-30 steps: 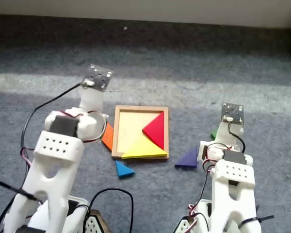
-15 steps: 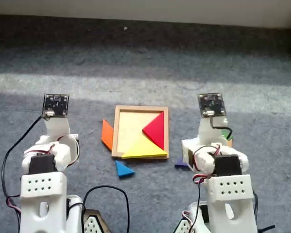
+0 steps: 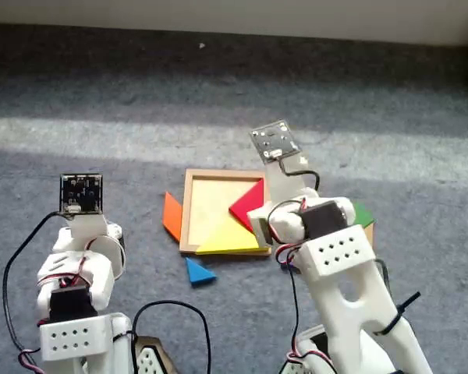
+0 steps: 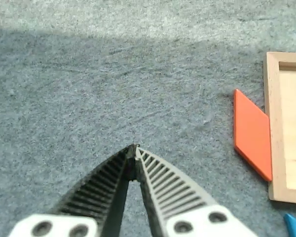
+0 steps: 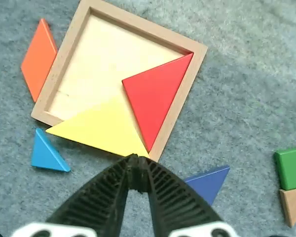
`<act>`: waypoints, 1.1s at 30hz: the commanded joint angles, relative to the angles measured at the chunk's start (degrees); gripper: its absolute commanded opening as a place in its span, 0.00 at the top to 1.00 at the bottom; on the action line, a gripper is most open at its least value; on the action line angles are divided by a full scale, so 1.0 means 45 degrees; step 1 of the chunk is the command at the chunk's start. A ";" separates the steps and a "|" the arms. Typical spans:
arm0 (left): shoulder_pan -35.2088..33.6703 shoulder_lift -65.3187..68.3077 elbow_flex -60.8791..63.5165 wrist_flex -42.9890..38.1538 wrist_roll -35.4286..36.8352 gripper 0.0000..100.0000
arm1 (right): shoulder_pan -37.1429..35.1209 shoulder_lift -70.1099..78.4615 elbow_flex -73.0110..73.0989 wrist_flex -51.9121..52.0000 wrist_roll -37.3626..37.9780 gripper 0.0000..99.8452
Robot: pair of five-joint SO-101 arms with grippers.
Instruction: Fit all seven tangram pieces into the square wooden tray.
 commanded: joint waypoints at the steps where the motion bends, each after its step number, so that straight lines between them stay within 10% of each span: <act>1: -0.0127 -0.0967 0.0127 -0.0137 0.0176 1.00 | -0.0225 -0.0029 -0.0088 0.0107 0.0039 0.99; 11: -0.0147 -0.1748 0.0244 0.0313 0.0176 1.00 | -0.2764 -0.1338 0.4288 -0.2374 -0.0586 0.99; 33: -0.0147 -0.1748 0.0303 0.0274 0.0156 1.00 | -0.2823 0.2100 0.4230 -0.6281 -0.0586 0.99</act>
